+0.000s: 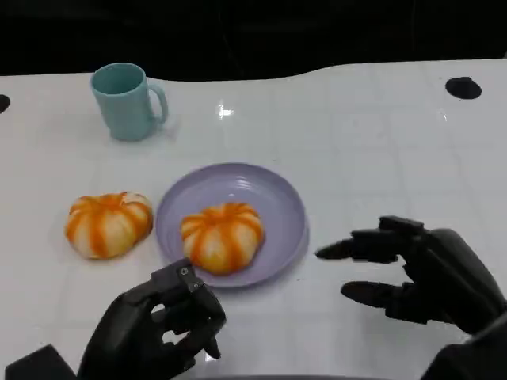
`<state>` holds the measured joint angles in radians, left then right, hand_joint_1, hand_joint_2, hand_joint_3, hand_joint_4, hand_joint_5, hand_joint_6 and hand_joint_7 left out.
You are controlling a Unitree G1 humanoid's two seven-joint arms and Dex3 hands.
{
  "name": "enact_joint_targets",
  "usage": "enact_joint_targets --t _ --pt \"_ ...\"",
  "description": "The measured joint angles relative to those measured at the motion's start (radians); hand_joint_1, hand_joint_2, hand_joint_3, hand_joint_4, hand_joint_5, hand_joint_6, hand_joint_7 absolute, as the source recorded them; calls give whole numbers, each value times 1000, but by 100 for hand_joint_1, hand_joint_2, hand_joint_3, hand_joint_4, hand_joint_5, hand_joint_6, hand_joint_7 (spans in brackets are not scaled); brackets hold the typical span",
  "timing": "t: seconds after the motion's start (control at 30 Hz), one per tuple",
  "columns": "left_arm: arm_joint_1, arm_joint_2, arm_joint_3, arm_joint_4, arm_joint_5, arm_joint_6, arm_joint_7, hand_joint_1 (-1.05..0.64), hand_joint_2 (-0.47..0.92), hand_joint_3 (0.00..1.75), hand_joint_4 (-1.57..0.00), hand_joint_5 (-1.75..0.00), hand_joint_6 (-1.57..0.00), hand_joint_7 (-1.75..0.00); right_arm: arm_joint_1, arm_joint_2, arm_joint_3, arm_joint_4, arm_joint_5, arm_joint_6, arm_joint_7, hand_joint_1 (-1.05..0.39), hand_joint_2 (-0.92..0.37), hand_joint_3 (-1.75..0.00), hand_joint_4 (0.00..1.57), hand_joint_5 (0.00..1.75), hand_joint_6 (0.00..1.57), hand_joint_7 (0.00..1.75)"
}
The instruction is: Grasp the bread from the table and place it into the plate.
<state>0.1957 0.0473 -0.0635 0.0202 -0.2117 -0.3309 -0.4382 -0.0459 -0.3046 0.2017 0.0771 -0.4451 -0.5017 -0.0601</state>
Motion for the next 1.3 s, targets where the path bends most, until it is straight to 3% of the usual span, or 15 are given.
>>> enact_joint_targets --t 0.17,0.43,0.7,1.3 --pt "0 0 3 0 -2 0 0 -54 92 33 -66 -175 -58 -154 48 -2 -19 -15 0 -11 -9 -5 -37 -114 67 174 63 143" --pt "-1 1 13 3 -4 0 0 -54 92 32 -65 -175 -58 -153 109 -19 -47 -82 -20 -24 -2 -9 -33 -123 68 175 56 158" --pt "-2 5 18 8 -10 0 0 -56 92 32 -64 -175 -58 -151 166 -20 -48 -126 -80 0 -3 -11 -32 -122 71 175 56 160" --pt "-2 9 29 39 -14 -22 -1 -55 92 30 -65 -175 -60 -150 173 -14 -44 -79 -159 0 -97 -8 -31 -118 72 175 61 151"
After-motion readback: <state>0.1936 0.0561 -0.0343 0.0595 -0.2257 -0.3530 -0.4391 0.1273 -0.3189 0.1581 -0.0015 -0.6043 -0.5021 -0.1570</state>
